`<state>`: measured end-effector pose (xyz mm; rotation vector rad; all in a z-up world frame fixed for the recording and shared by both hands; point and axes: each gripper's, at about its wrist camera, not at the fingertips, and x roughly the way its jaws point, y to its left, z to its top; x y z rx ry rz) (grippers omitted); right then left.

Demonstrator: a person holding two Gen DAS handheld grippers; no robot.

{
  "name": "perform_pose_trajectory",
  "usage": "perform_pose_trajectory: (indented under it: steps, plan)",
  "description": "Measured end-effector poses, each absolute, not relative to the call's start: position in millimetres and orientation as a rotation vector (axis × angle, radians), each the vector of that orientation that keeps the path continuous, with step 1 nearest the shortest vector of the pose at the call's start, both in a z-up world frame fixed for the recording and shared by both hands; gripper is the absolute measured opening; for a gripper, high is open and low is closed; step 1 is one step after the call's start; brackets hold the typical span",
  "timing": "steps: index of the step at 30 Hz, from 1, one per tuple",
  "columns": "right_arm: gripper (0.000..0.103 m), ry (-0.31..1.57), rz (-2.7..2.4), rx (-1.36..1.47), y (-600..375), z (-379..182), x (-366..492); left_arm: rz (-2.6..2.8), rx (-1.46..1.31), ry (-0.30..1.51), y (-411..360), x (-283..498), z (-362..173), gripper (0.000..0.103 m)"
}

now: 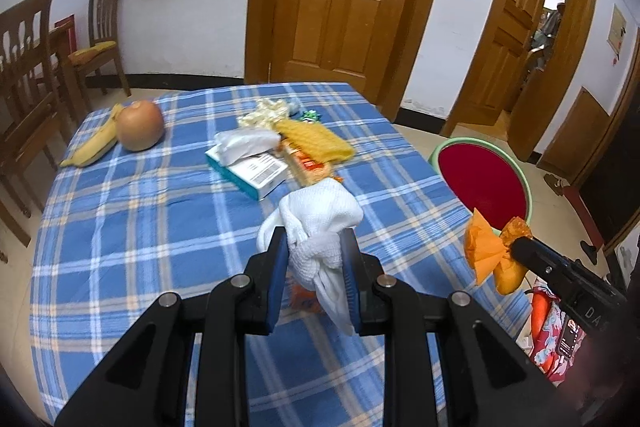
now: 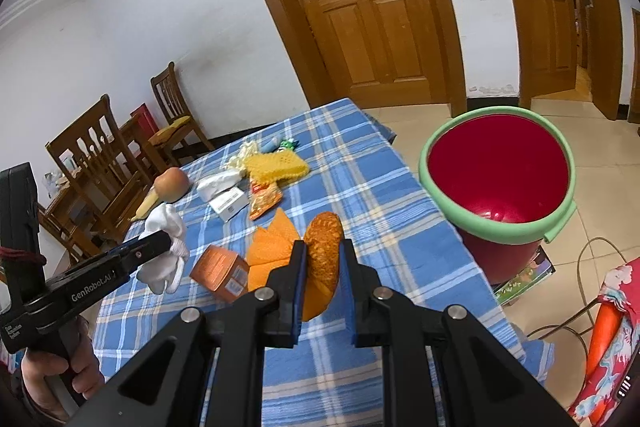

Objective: Collect trash
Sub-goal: 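Carry the tissue and orange peels over the red bucket with both tools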

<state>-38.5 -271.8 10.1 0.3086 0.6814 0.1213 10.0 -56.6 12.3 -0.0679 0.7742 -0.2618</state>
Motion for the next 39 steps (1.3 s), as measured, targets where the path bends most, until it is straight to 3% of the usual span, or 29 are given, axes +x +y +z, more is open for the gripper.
perform_pose_trajectory:
  steps: [39]
  plan:
    - [0.018, 0.631, -0.198, 0.476, -423, 2, -2, -0.575, 0.058, 0.83, -247, 92, 1, 0.026]
